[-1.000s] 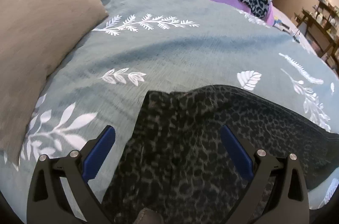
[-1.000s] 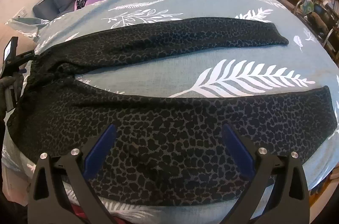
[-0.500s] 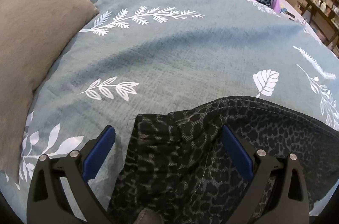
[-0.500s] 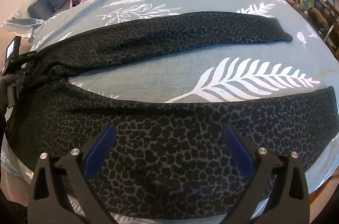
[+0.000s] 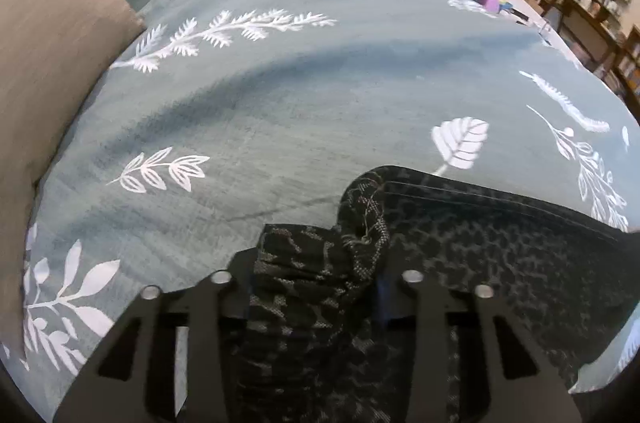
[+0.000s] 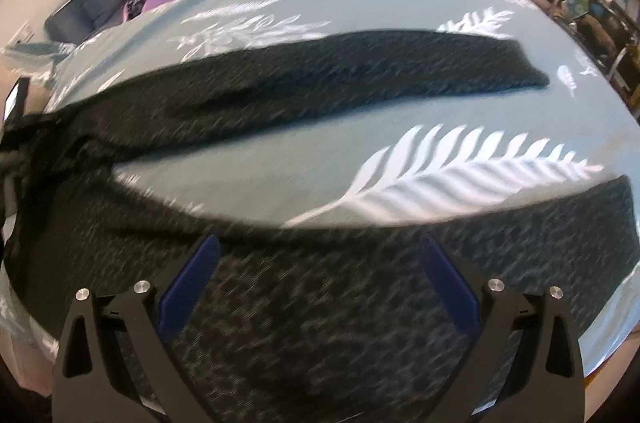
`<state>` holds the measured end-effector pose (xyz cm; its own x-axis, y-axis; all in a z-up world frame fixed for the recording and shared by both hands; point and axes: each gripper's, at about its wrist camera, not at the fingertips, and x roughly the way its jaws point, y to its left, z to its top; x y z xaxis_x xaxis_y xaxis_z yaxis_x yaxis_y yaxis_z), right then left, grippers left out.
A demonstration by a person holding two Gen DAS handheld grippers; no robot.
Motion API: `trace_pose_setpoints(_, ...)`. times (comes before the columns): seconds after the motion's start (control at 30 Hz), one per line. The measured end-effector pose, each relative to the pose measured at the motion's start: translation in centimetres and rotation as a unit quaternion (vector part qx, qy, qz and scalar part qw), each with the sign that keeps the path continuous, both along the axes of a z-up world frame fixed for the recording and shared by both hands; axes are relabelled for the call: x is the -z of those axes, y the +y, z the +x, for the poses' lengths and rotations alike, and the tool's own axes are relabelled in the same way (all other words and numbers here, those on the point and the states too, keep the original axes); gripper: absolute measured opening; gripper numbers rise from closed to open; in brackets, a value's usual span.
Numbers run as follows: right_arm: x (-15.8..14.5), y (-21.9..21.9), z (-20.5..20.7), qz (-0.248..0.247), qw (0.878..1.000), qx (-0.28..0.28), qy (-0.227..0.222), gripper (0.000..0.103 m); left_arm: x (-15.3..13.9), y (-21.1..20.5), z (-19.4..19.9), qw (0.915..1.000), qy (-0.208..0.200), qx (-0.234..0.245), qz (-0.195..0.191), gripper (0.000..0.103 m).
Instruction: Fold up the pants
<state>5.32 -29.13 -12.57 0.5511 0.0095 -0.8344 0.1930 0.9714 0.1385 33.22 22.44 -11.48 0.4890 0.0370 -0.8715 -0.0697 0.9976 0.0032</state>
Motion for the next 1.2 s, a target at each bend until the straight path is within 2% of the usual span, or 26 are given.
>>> trace_pose_setpoints(0.13,-1.1,-4.6,1.7,0.000,0.999,0.045,-0.019,0.100,-1.8,-0.8,-1.6,0.9995,-0.025,0.017,-0.001,0.027)
trace_pose_setpoints(0.33,-1.6,-12.6,5.7,-0.015,0.994,0.107,-0.025,0.100,-5.4,-1.2,-5.7,0.9965,-0.065,0.045,-0.028,0.026)
trace_pose_setpoints(0.47,-1.1,-18.0,8.6,0.023,0.989,0.146,-0.022,0.100,-7.5,-1.8,-9.0,0.9933,-0.088,0.069,-0.032,0.026)
trace_pose_setpoints(0.63,-0.2,-24.0,13.2,0.063,0.978,0.196,-0.008,0.100,-9.4,-1.8,-13.9,0.9875,-0.116,0.089,-0.058,0.025)
trace_pose_setpoints(0.8,0.7,-26.7,16.8,0.071,0.972,0.225,0.005,0.100,-10.3,-2.0,-19.2,0.9793,-0.137,0.121,-0.086,0.024)
trace_pose_setpoints(0.9,1.5,-27.8,18.6,0.090,0.968,0.233,0.011,0.100,-10.1,-1.9,-21.5,0.9799,-0.132,0.126,-0.079,0.024)
trace_pose_setpoints(0.97,2.1,-28.6,19.5,0.109,0.965,0.238,0.008,0.100,-9.8,-1.5,-23.0,0.9802,-0.128,0.123,-0.089,0.024)
trace_pose_setpoints(1.2,3.7,-29.1,21.4,0.124,0.958,0.258,0.030,0.100,-9.4,-0.8,-26.3,0.9803,-0.107,0.129,-0.104,0.024)
